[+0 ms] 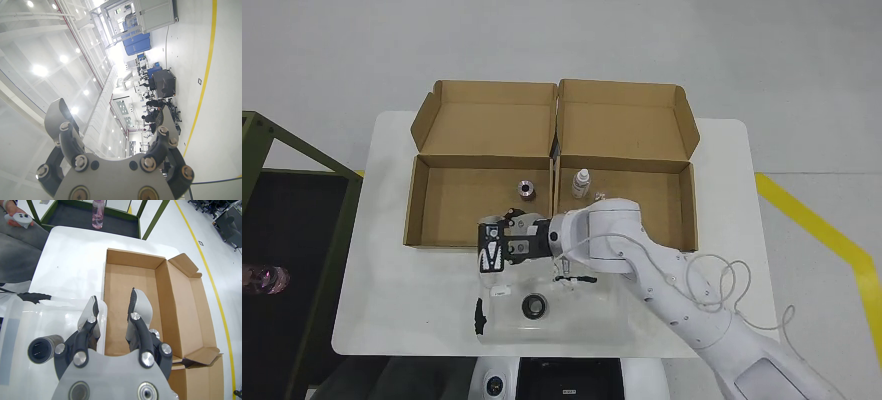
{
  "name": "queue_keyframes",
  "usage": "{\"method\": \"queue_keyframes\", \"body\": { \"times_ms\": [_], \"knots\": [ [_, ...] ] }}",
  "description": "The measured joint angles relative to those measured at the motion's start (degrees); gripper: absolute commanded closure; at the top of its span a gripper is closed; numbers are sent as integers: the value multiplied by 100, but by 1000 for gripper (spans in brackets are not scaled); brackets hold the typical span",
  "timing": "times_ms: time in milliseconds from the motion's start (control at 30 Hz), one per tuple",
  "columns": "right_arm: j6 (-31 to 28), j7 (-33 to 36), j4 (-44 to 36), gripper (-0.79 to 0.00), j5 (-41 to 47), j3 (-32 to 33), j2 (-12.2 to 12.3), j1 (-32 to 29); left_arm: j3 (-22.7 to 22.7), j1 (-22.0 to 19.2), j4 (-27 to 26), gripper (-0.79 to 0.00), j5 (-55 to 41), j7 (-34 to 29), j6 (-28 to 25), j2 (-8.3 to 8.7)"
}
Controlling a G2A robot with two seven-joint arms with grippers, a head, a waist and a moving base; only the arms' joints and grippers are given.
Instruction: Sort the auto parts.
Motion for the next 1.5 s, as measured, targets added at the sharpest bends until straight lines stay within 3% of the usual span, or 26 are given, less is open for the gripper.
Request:
{"method": "queue_keyframes", "body": {
  "times_ms": [467,767,1367,1433,1500],
  "knots": [
    [-515,-83,-982,-323,-385,544,404,-1441,0,0,0,-785,0,0,0,0],
    [-839,-143,-1225,-336,-711,522,575,-2038,0,0,0,-785,0,0,0,0],
    [-988,-404,-1207,-391,-1225,620,801,-2387,0,0,0,-785,0,0,0,0],
    [-983,-410,-1178,-468,-1254,613,815,-2391,0,0,0,-785,0,0,0,0],
    [-970,-428,-1140,-480,-1270,608,829,-2389,0,0,0,-785,0,0,0,0]
  ]
}}
